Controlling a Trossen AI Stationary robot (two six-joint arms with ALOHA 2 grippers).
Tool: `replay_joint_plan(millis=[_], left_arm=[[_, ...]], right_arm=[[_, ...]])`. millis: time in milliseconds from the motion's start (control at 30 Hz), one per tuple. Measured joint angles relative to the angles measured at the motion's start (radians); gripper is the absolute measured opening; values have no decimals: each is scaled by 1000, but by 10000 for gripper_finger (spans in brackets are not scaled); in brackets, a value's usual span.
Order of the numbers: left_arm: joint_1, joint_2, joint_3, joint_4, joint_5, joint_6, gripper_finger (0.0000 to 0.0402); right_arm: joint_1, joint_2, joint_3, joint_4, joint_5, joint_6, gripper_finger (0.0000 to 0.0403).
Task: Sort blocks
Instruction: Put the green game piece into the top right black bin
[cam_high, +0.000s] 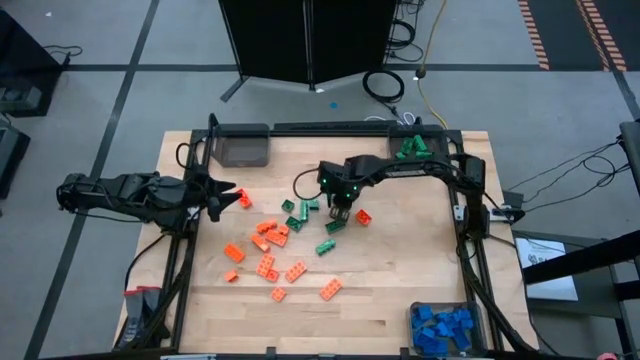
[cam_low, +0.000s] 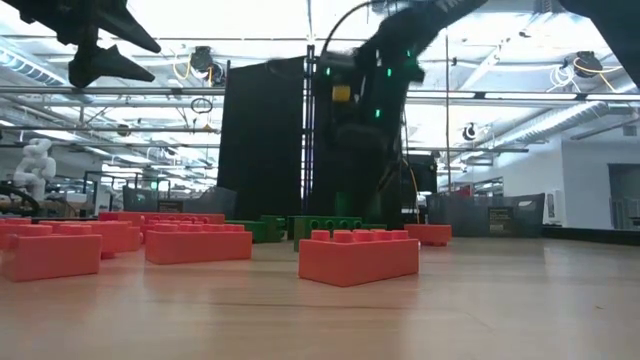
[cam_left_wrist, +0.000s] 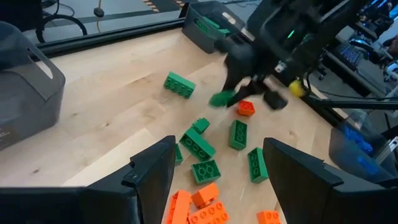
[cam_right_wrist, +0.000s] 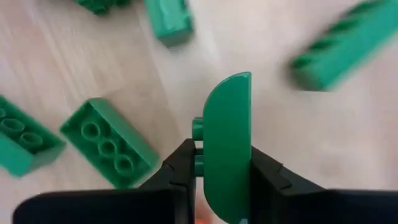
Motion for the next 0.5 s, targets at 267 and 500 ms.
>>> replay_joint_plan(millis=[267, 500], left_arm=[[0, 0, 0, 0, 4, -1, 244], [0, 0, 0, 0, 6, 0, 244]], right_arm=[[-147, -221, -37, -212, 153, -11, 71], [-449, -512, -281, -244, 225, 259, 71]])
